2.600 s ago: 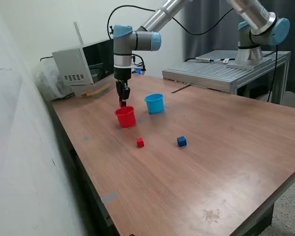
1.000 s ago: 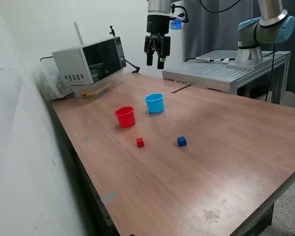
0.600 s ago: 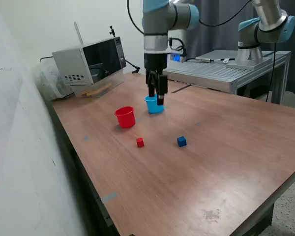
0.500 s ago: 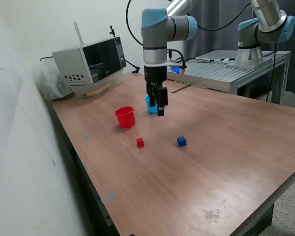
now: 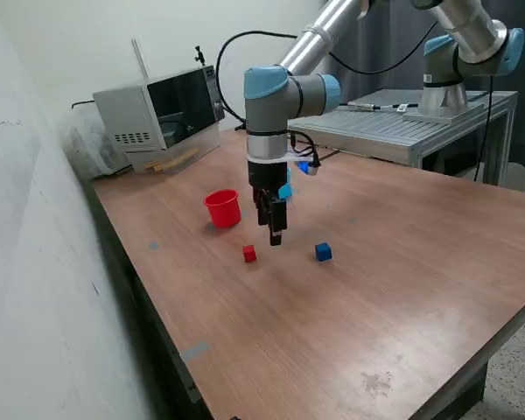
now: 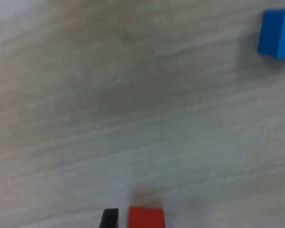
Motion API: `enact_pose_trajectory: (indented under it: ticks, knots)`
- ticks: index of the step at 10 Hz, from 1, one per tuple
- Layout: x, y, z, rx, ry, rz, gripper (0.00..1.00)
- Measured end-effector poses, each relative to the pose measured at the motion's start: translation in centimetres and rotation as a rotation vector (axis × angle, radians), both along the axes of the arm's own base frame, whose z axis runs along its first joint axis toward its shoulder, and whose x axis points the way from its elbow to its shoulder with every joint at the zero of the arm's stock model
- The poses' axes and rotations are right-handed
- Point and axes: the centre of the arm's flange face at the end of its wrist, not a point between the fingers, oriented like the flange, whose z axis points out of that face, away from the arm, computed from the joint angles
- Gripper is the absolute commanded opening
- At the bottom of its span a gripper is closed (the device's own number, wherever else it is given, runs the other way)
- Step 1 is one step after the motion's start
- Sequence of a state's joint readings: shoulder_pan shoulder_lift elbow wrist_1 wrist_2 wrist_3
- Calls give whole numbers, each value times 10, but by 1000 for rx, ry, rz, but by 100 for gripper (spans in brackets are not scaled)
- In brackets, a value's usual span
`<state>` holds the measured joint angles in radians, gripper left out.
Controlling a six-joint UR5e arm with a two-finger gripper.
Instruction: Place red objects in the red bin, and blue objects in the blue bin.
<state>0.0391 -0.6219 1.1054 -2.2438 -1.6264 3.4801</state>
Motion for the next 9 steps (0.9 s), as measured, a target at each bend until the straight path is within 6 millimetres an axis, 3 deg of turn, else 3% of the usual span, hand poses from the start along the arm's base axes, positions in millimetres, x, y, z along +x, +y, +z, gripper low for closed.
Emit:
enact_pose_trajectory:
  ticks: [9]
  knots:
    - [-19, 30, -33, 19, 23, -37, 100]
